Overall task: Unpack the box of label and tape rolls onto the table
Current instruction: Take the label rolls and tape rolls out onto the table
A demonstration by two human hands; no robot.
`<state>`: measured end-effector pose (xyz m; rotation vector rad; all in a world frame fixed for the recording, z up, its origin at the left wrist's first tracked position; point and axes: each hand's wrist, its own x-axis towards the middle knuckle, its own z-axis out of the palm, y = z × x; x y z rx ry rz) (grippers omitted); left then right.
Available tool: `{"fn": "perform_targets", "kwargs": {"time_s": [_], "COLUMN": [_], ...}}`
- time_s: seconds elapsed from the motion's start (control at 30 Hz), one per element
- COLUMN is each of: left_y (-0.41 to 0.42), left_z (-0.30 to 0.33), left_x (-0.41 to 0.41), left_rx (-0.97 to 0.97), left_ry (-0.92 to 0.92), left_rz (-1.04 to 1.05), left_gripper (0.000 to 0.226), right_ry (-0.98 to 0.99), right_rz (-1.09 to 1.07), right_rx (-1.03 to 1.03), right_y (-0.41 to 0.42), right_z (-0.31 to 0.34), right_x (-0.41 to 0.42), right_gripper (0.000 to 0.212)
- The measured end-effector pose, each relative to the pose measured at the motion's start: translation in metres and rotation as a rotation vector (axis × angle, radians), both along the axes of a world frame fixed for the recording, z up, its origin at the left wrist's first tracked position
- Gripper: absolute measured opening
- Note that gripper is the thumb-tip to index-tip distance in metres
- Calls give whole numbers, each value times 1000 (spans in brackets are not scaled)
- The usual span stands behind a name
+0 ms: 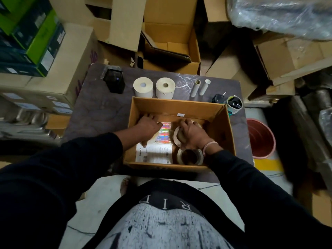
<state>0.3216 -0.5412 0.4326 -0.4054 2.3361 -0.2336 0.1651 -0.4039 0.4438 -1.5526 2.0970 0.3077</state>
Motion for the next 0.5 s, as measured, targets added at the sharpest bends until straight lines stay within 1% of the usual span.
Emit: {"fn": "perform_targets", "kwargs": {"time_s": [0.1,0.2,0.27,0.33,0.43,0.5], "left_y": [5,6,10,17,25,25], "left_z": [1,6,10,12,16,24], "left_x": [-3,-5,-6,-6,-8,-9], "left_rx": [-1,55,102,167,284,329], "left_ry": [1,52,120,206,310,364], "left_rz": [-14,9,4,23,133,185], "left_gripper": [118,114,113,107,94,94], "right_ry": [7,9,19,41,12,-15], "right_rz": [-15,-26,-49,-70,-94,-106], "right_rx": [-14,-3,1,11,79,61], "right_y": [4,6,7,7,5,4], "right_z": [7,8,9,11,15,16], "right_x": [-3,-10,-14,-20,-28,-32], "right_gripper": [117,115,112,111,118,119]}}
